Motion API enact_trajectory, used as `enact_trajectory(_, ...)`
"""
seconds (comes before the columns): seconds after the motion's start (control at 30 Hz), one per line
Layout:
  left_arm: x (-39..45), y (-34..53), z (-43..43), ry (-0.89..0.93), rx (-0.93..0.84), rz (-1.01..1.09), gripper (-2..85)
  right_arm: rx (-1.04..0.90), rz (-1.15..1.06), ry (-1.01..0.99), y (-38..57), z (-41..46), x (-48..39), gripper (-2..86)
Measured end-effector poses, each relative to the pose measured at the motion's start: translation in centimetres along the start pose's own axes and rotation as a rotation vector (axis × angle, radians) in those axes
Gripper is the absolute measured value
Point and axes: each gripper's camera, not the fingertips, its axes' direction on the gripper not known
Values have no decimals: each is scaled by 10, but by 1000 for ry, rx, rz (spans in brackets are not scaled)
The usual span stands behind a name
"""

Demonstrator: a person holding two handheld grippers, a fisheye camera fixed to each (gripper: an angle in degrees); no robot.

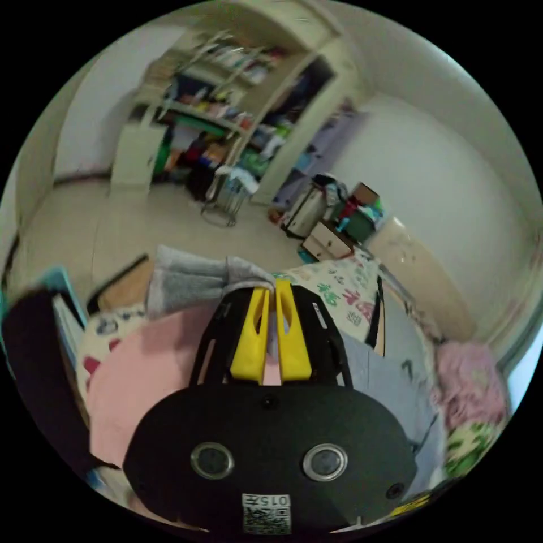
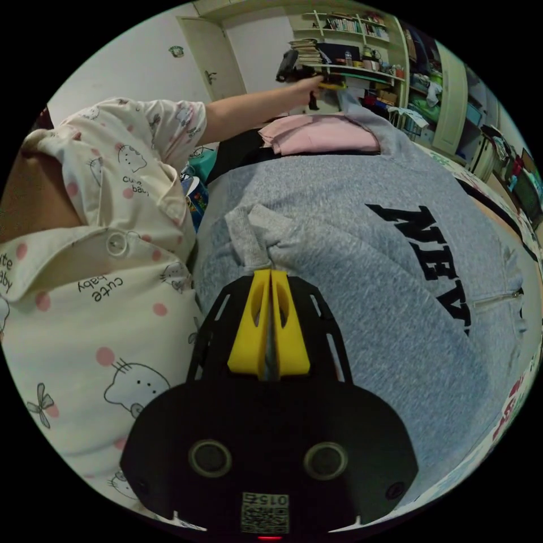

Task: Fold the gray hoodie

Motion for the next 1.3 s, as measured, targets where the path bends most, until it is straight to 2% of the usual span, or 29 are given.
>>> enact_trajectory(0.1, 159, 4, -65, 161, 136, 379, -2, 1, -8, 9, -10, -12, 6, -9)
enact_trajectory(0.2, 319, 67, -113, 326, 131, 790, 1, 23, -27, 75, -18, -27, 3, -7)
enact_trajectory(0.27, 393, 128, -126, 401, 84, 970, 4, 63, -51, 134, -17, -45, 0, -2)
enact_trajectory(0.33, 466, 215, -118, 482, -72, 1173, 5, 110, -53, 189, -15, -75, 3, 12)
enact_trajectory(0.43, 521, 306, -90, 502, -303, 1377, 6, 300, 18, 224, 3, -149, 19, 48)
enact_trajectory(0.5, 540, 338, -84, 425, -347, 1443, 6, 495, 113, 247, 33, -208, 40, 60)
enact_trajectory(0.53, 546, 342, -91, 401, -293, 1433, 6, 536, 125, 256, 41, -219, 45, 63)
enact_trajectory(0.63, 563, 328, -99, 400, -314, 1353, 6, 596, 273, 284, 63, -243, 88, 86)
enact_trajectory(0.7, 572, 324, -104, 397, -299, 1321, 7, 486, 422, 219, 59, -234, 135, 105)
enact_trajectory(0.83, 603, 329, -112, 334, -291, 1329, 10, 328, 529, 125, 41, -202, 186, 128)
enact_trajectory(0.97, 625, 325, -116, 334, -319, 1343, 20, 168, 471, -5, 4, -167, 202, 122)
enact_trajectory(1.0, 629, 322, -116, 350, -334, 1336, 26, 194, 457, 62, -2, -168, 198, 103)
enact_trajectory(1.17, 618, 277, -125, 446, -415, 1302, 61, 188, 354, 81, -18, -177, 192, 25)
enact_trajectory(1.3, 570, 210, -120, 257, -380, 1158, 70, 332, 411, 96, 0, -218, 201, 3)
